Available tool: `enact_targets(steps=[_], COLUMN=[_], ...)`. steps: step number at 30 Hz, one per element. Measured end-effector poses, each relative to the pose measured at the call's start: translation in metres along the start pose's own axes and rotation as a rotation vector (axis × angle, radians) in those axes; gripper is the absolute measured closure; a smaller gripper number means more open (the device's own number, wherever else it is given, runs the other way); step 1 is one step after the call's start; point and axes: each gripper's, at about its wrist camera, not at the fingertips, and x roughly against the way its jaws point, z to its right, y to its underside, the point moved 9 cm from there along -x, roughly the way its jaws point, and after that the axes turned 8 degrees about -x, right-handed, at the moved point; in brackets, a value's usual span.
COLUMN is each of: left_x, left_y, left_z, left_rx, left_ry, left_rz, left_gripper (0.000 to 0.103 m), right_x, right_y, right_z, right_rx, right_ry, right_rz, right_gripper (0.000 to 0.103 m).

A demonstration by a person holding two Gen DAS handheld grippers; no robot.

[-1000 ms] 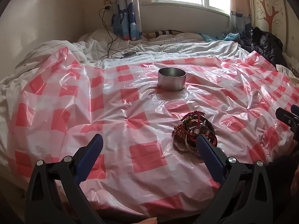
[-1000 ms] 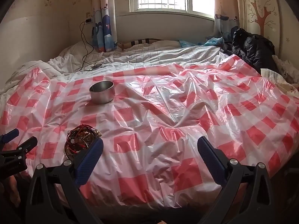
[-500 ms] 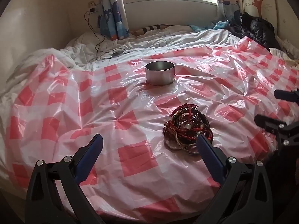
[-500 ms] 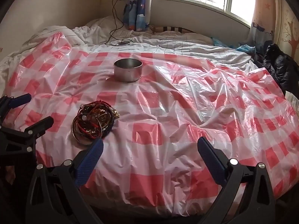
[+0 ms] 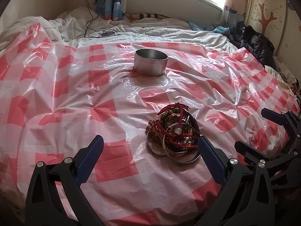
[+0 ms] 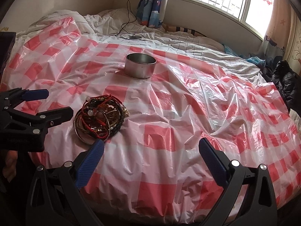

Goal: Organize jewelry
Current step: 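Move both tools toward the tangled jewelry pile, then close the left tool on a red cord bracelet in the pile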

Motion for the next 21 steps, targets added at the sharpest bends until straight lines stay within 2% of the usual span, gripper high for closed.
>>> enact_targets(steps=[7, 15, 18, 21], left_x=[-0.014, -0.028, -0.035, -0.041], left_y=[-0.005, -0.023, -0.026, -0.029], left_z=[0.012, 0.029, 0.032, 0.030], left_rx=[-0.032, -0.081, -0.083, -0.088], left_ry=[0.008, 0.033, 0.051, 0.038], left_rz=[-0.015, 0.007, -0.002, -0.013], left_gripper=[0.007, 0.007, 0.007, 0.007], right_x=[0.001, 0.004, 0.004, 0.003], right_y=[-0.001, -0.004, -0.005, -0.005], right_z=[-0.005, 0.004, 0.003, 0.004], right_rx=[0.033, -0.029, -0.023, -0.020], right_ry=[0.007, -0.024, -0.010, -0.003], right_rz=[0.015, 0.031, 0.039, 0.037], right_gripper=[0.006, 0.006, 0.006, 0.006])
